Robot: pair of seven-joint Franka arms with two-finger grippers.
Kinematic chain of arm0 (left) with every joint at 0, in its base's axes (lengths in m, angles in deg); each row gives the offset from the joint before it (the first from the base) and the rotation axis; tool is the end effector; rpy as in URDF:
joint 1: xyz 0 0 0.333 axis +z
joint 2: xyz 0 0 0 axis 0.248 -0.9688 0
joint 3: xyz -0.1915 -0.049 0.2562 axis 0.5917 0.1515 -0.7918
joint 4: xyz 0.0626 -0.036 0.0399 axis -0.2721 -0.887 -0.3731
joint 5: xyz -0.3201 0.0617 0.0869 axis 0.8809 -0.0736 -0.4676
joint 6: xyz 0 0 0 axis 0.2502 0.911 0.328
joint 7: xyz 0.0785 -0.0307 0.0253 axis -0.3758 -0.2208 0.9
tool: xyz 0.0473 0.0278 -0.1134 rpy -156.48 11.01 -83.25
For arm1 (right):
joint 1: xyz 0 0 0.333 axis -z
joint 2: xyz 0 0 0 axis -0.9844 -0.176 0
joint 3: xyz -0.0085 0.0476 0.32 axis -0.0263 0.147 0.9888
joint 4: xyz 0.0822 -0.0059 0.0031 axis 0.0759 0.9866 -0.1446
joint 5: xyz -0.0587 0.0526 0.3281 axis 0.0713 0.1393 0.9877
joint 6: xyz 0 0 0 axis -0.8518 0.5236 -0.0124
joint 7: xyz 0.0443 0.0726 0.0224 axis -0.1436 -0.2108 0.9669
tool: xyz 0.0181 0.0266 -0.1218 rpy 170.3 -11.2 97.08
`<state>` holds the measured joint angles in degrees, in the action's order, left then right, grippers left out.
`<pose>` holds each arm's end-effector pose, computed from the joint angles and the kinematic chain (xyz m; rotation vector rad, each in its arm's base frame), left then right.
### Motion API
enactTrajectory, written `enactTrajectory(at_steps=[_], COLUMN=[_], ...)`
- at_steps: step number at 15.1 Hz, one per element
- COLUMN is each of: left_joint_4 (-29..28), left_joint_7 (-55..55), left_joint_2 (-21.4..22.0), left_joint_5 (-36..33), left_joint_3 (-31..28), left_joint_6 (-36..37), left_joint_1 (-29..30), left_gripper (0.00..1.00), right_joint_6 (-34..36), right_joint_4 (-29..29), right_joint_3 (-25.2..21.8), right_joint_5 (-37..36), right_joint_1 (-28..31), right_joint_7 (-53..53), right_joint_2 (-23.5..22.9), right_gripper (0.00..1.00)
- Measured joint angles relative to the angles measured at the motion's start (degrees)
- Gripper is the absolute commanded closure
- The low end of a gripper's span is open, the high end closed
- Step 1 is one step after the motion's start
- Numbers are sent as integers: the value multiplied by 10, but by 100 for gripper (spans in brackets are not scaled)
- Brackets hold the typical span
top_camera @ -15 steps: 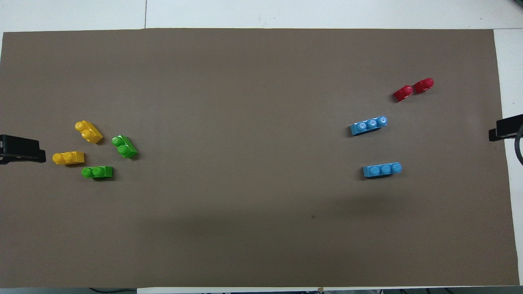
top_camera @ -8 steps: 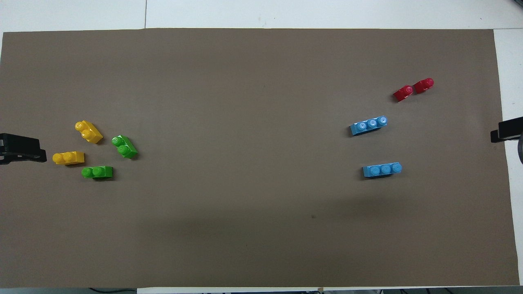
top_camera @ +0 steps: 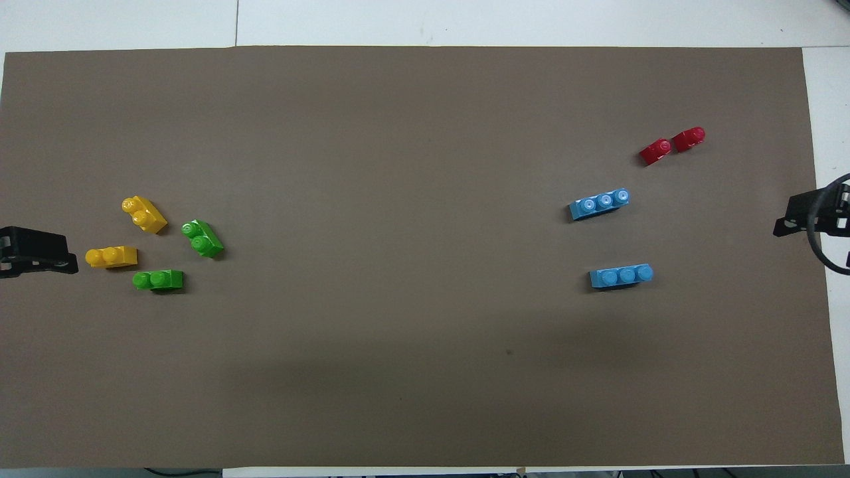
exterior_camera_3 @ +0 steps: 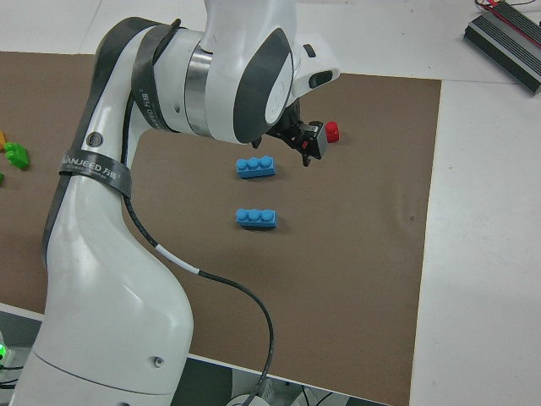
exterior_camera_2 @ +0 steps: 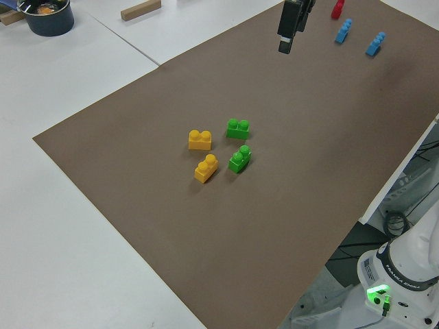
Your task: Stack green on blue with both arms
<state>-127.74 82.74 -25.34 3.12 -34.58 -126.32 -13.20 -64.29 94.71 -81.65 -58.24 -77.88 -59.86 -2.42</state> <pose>0.4143 -0.0166 0.6345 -3.0965 -0.3733 0.0899 0.4504 -0.0552 0.5878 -2.9495 0.7980 0.1813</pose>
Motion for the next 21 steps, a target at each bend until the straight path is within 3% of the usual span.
enactTrajectory(at_steps=[7,15,21], left_joint_4=[-69,-210,-276], left_joint_7=[75,154,299], left_joint_2=[28,50,35], left_joint_5=[0,0,0], left_joint_3=[2,3,5], left_joint_6=[-45,-175,-300], left_joint_1=[0,0,-1], left_gripper=[0,0,0], right_joint_6=[-28,-82,-151], right_joint_4=[50,50,33], right_joint_3=[-1,1,3], right_joint_5=[106,172,196], right_joint_1=[23,36,34], right_joint_7=[-264,-304,-310], right_joint_2=[-22,-122,-186], right_gripper=[2,2,1])
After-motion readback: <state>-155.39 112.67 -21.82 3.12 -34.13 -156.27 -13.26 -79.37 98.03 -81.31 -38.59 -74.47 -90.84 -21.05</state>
